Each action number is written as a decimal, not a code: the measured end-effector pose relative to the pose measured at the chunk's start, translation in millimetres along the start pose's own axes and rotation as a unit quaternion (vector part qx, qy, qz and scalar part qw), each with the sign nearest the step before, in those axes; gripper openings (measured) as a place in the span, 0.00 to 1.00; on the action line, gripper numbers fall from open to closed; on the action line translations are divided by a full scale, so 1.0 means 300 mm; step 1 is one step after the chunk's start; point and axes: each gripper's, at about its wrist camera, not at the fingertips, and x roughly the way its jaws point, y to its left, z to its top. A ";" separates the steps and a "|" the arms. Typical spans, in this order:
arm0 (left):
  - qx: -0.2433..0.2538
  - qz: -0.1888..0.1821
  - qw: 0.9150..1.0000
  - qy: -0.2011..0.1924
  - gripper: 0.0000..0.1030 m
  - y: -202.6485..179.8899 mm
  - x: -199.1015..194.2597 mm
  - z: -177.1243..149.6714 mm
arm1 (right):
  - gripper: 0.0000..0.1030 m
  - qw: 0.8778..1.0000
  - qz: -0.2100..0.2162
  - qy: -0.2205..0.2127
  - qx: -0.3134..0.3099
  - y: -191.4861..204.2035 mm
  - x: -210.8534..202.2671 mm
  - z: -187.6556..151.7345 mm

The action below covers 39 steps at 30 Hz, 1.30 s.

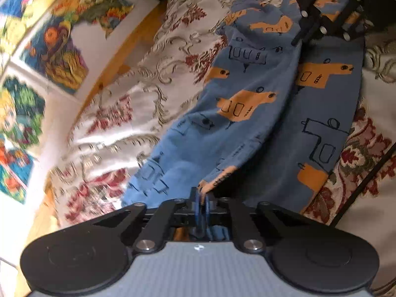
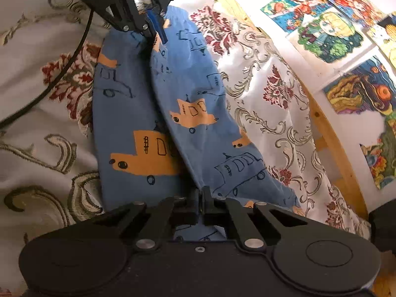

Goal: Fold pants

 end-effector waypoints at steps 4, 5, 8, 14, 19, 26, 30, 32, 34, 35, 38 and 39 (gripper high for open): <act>0.058 0.031 0.998 -0.019 0.02 -0.006 -0.019 -0.003 | 0.00 1.000 -0.005 0.002 0.027 -0.016 -0.035 0.029; 0.066 0.033 0.997 -0.021 0.02 -0.003 -0.024 -0.006 | 0.00 1.000 -0.004 0.003 0.030 -0.016 -0.044 0.037; 0.100 0.043 0.994 -0.027 0.02 -0.003 -0.034 -0.028 | 0.00 0.999 0.007 0.004 0.031 0.002 -0.076 0.068; 0.173 0.042 0.983 -0.034 0.02 -0.028 -0.055 -0.082 | 0.00 0.999 0.038 0.008 0.013 0.095 -0.134 0.123; 0.174 0.026 0.984 -0.029 0.02 -0.047 -0.069 -0.106 | 0.00 0.998 0.047 0.017 0.025 0.123 -0.150 0.136; 0.168 0.006 0.985 -0.026 0.01 -0.068 -0.090 -0.112 | 0.00 0.997 0.054 0.021 0.045 0.121 -0.176 0.125; 0.166 -0.005 0.986 -0.021 0.01 -0.076 -0.098 -0.115 | 0.00 0.997 0.054 0.025 0.040 0.131 -0.171 0.111; 0.167 -0.012 0.986 -0.021 0.01 -0.082 -0.103 -0.114 | 0.00 0.998 0.051 0.027 0.038 0.139 -0.165 0.106; 0.168 -0.016 0.985 -0.019 0.01 -0.092 -0.108 -0.116 | 0.00 0.998 0.043 0.027 0.029 0.147 -0.164 0.104; 0.169 -0.019 0.985 -0.018 0.01 -0.095 -0.109 -0.116 | 0.00 0.999 0.040 0.027 0.025 0.150 -0.163 0.103; 0.166 -0.028 0.986 -0.009 0.01 -0.100 -0.104 -0.116 | 0.00 0.999 0.036 0.031 0.017 0.160 -0.152 0.095; 0.164 -0.034 0.986 -0.004 0.01 -0.101 -0.099 -0.116 | 0.00 0.999 0.037 0.034 0.018 0.163 -0.147 0.088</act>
